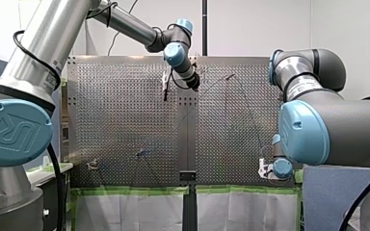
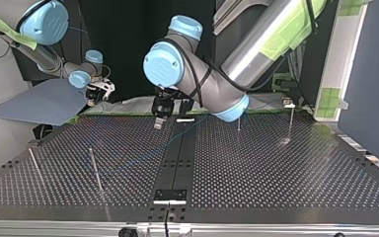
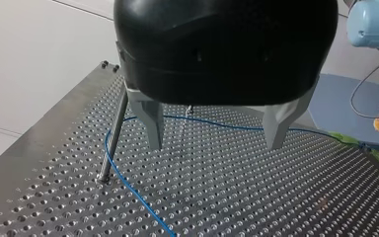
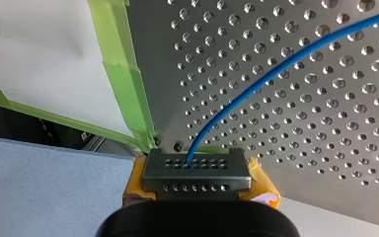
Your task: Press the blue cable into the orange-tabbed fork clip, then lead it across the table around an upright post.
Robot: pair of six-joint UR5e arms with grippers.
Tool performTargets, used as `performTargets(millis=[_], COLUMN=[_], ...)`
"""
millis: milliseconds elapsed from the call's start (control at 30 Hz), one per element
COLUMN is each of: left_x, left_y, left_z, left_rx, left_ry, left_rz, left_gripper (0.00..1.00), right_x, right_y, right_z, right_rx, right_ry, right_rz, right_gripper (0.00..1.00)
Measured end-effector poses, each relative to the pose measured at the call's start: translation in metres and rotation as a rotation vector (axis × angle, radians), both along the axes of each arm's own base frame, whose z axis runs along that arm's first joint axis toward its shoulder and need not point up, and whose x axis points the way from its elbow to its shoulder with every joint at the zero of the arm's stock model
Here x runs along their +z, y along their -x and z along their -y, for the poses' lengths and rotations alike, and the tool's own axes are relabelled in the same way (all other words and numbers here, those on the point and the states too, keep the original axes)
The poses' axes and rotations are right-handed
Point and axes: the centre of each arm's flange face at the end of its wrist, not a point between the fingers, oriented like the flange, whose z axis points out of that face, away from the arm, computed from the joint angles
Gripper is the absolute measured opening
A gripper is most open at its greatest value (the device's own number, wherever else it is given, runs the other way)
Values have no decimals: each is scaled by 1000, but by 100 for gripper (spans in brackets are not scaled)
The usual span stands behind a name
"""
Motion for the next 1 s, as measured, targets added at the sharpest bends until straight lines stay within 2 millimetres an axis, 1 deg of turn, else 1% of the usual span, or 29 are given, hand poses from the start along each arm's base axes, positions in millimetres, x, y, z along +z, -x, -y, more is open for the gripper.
performTargets(millis=[100,367,733,800,1000], left_x=[-2,-18,-8,-11,-28], left_y=[2,9,29,31,37], left_z=[-1,-7,-22,-23,-25], left_rx=[12,22,37,40,47], left_ry=[-8,-19,85,103,152], left_rz=[-3,-14,27,26,10], left_gripper=[100,100,100,100,100], right_x=[0,0,0,0,0], right_y=[0,0,-1,-1,-2], right_z=[0,0,0,0,-1], right_rx=[0,1,3,3,5], right_ry=[0,-1,-1,-1,-1], right_rz=[0,0,-3,-3,-4], right_gripper=[0,0,0,0,0])
